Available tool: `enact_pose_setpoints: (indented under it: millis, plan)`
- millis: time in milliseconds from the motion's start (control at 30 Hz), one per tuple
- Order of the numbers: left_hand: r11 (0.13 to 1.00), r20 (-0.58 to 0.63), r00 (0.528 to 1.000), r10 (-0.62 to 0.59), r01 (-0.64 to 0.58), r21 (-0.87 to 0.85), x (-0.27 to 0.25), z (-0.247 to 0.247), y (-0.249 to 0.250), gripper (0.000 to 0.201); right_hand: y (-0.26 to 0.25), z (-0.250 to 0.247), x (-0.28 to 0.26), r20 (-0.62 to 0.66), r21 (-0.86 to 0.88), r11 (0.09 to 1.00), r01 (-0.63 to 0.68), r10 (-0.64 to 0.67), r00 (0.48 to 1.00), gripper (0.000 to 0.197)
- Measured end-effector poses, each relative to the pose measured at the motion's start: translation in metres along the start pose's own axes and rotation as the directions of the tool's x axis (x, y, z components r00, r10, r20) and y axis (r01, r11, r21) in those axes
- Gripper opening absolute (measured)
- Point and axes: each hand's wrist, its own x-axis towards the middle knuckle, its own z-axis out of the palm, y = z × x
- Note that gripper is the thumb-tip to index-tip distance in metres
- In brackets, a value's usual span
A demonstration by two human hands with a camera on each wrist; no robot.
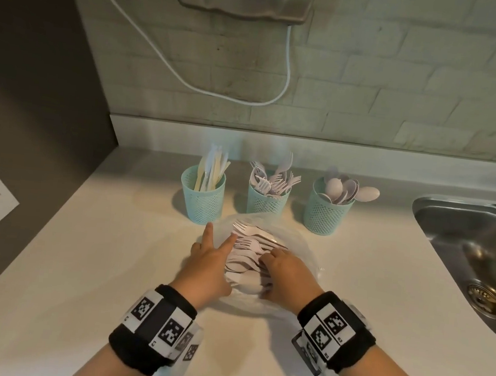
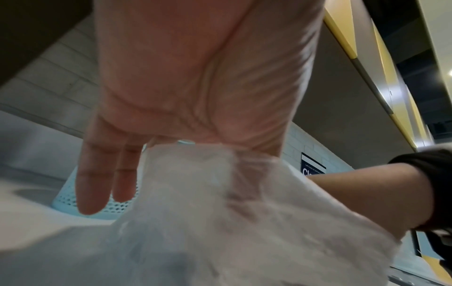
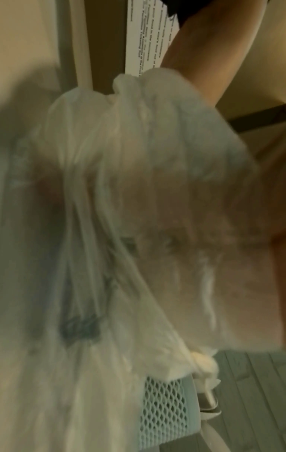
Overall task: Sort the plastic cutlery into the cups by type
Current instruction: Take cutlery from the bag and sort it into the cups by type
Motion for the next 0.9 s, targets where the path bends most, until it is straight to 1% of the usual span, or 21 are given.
enact_pose_setpoints:
  millis: [100, 200, 267, 333, 433, 600, 767, 900]
  plan:
    - [0.999, -0.02, 0.999, -0.033, 0.033, 0.0, 0.0004, -0.0012, -0.0001, 0.101, 0.0009, -0.0019, -0.0003, -0.01, 0.017, 1.0, -0.003, 0.003, 1.0, 0.049]
    - [0.998, -0.01, 0.998, -0.058, 0.058, -0.04, 0.0001, -0.0042, -0.0021, 0.104, 0.0012, -0.0015, -0.0006, -0.025, 0.045, 0.999, 0.006, -0.005, 1.0, 0.047]
    - [0.995, 0.003, 0.999, -0.041, 0.041, -0.089, -0.0011, -0.0057, -0.0025, 0.103, 0.0006, -0.0016, -0.0011, -0.023, 0.049, 0.999, -0.002, 0.004, 1.0, 0.044]
    - [0.992, 0.016, 1.0, -0.023, 0.025, -0.12, -0.003, -0.0071, -0.0009, 0.096, 0.0006, -0.002, -0.001, -0.017, 0.04, 0.999, -0.001, 0.001, 1.0, 0.039]
    - [0.996, 0.038, 0.999, -0.018, 0.021, -0.09, -0.0044, -0.0078, 0.0023, 0.093, -0.0008, -0.0023, -0.001, -0.01, 0.036, 0.999, 0.006, -0.005, 1.0, 0.035]
    - [0.999, 0.069, 0.998, 0.013, -0.01, -0.052, -0.0049, -0.0067, 0.0055, 0.092, -0.0012, 0.0022, -0.0025, -0.008, 0.038, 0.999, -0.001, 0.001, 1.0, 0.039]
    - [0.998, 0.071, 0.997, 0.02, -0.016, -0.054, -0.0056, -0.0078, 0.0066, 0.092, 0.0009, 0.0053, -0.0037, -0.014, 0.0, 0.999, 0.033, -0.033, 0.999, 0.035]
    - [0.998, 0.072, 0.997, 0.027, -0.022, -0.063, -0.0058, -0.0075, 0.0066, 0.093, 0.0027, 0.0067, -0.0047, 0.01, -0.007, 1.0, 0.026, -0.026, 1.0, 0.034]
